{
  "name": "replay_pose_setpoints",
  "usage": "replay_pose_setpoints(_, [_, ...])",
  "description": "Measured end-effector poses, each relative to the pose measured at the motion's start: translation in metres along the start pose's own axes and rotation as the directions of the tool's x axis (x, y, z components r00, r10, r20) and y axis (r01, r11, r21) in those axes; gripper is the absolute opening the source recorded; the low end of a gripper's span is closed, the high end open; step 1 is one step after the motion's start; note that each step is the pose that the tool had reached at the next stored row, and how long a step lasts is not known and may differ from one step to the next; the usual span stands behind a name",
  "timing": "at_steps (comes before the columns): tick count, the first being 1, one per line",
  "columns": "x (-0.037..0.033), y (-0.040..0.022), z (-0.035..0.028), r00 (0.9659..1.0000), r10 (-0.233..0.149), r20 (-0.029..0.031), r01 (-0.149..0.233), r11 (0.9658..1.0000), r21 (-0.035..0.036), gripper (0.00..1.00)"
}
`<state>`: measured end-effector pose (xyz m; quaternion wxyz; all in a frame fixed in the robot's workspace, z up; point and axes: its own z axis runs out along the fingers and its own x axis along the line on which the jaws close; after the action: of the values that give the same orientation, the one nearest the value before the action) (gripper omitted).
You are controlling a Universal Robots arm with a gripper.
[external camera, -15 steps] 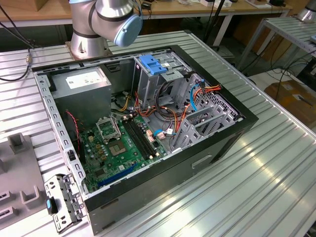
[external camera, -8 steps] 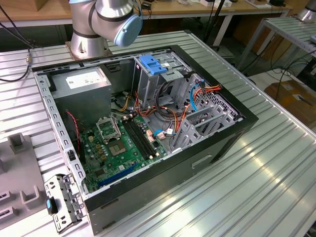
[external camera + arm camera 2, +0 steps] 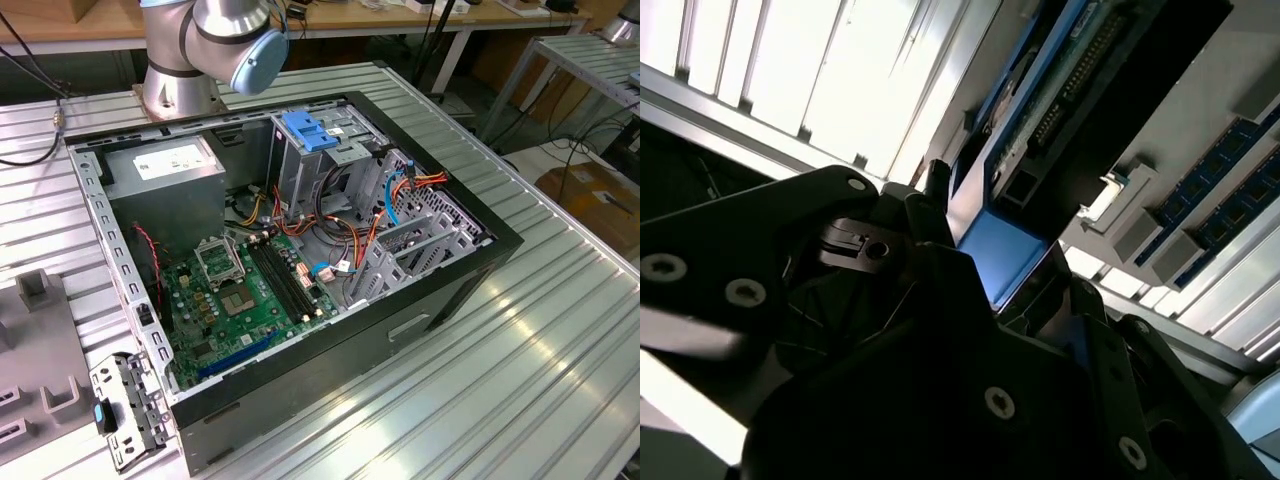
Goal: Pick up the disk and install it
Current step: 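Pick up the disk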
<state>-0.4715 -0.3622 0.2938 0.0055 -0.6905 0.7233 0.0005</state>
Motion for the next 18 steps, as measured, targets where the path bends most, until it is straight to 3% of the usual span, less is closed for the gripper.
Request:
replay_pose_setpoints(2, [0.0000, 0.0012, 0.0016, 1.0000, -0.007, 0.0008, 0.007, 0.9999, 0.0105, 0.51])
replay_pose_setpoints(4, [0.0001, 0.0014, 0.0022, 1.0000, -0.010, 0.0013, 0.010, 0.9999, 0.0134, 0.51])
replay_pose_setpoints(10, [0.0001, 0.0015, 0.0022, 1.0000, -0.009, 0.0013, 0.009, 0.9999, 0.0130, 0.51])
replay_pose_setpoints(14, [0.0000, 0.0013, 0.0000, 1.0000, -0.003, 0.0021, 0.003, 1.0000, 0.0078, 0.51])
replay_pose_setpoints(18, [0.0002, 0.0022, 0.0002, 1.0000, -0.002, 0.0020, 0.002, 1.0000, 0.0070, 0.51])
